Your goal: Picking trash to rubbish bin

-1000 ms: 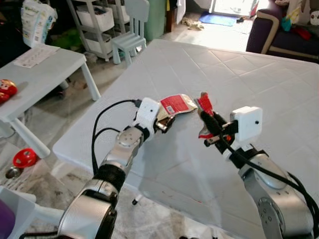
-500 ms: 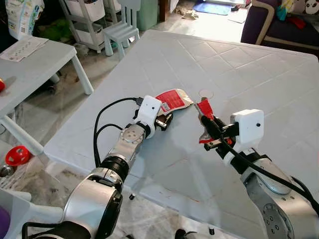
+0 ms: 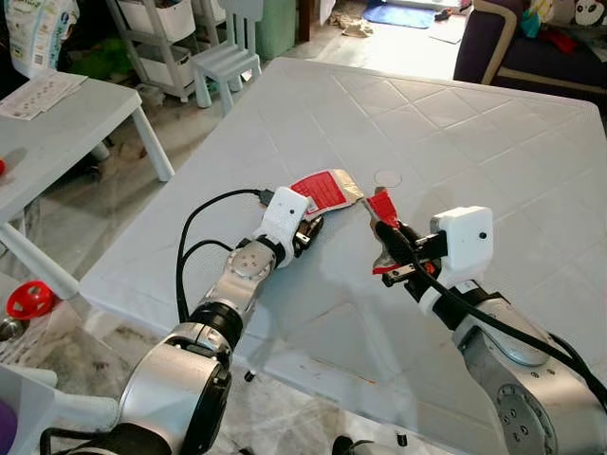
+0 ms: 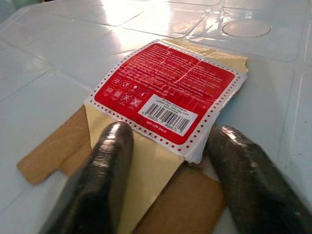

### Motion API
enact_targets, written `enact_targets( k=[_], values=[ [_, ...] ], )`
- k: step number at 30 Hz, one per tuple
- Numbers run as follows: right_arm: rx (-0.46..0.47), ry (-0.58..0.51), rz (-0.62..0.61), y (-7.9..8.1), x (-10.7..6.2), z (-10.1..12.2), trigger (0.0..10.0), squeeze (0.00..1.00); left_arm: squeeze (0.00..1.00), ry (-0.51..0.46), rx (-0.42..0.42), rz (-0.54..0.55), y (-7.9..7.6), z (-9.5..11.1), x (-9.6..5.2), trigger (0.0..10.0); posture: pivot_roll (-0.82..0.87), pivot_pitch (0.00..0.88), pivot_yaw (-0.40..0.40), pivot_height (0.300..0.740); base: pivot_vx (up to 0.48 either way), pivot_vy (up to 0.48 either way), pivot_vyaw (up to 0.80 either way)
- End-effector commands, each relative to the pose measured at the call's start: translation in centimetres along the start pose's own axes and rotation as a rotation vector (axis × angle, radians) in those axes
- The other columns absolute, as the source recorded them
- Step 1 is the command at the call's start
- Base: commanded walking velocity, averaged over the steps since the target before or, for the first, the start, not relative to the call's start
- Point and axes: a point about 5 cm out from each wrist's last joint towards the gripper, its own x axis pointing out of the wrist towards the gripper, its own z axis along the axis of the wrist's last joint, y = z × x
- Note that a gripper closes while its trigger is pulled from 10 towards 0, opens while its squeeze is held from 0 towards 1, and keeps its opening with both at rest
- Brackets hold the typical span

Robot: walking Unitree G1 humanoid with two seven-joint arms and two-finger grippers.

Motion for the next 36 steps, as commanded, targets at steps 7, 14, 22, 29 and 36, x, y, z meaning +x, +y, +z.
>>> enact_targets(
  k=[7,14,22,29,36],
  values=[
    [0.01,-0.013,0.03,0.6,0.6,0.1,0.0,0.0,0.0,0.176,-0.048,0.056,1.6,-5.9,-3.3,0.0,-0.26,0.153,0.002,0.74,0.0,0.0,0.0],
    [0.011,-0.014,0.042,0.7,0.9,0.0,0.0,0.0,0.0,0.163,-0.061,0.092,2.1,-7.1,-4.5,0.0,-0.23,0.145,0.001,0.74,0.0,0.0,0.0],
    [0.01,-0.021,0.059,0.8,1.5,-0.2,0.0,0.0,0.0,0.079,-0.056,0.119,2.6,-7.9,-6.3,0.0,-0.19,0.134,0.002,0.74,0.0,0.0,0.0],
    [0.016,-0.036,0.083,1.1,2.4,-0.3,0.0,0.0,0.0,-0.067,-0.059,0.168,2.5,-6.4,-7.7,0.0,-0.14,0.114,0.002,0.74,0.0,0.0,0.0],
    [0.012,-0.05,0.105,1.4,3.2,-0.4,0.0,0.0,0.0,-0.19,-0.069,0.174,1.4,-3.4,-7.9,0.0,-0.11,0.089,0.006,0.74,0.0,0.0,0.0]
  ],
)
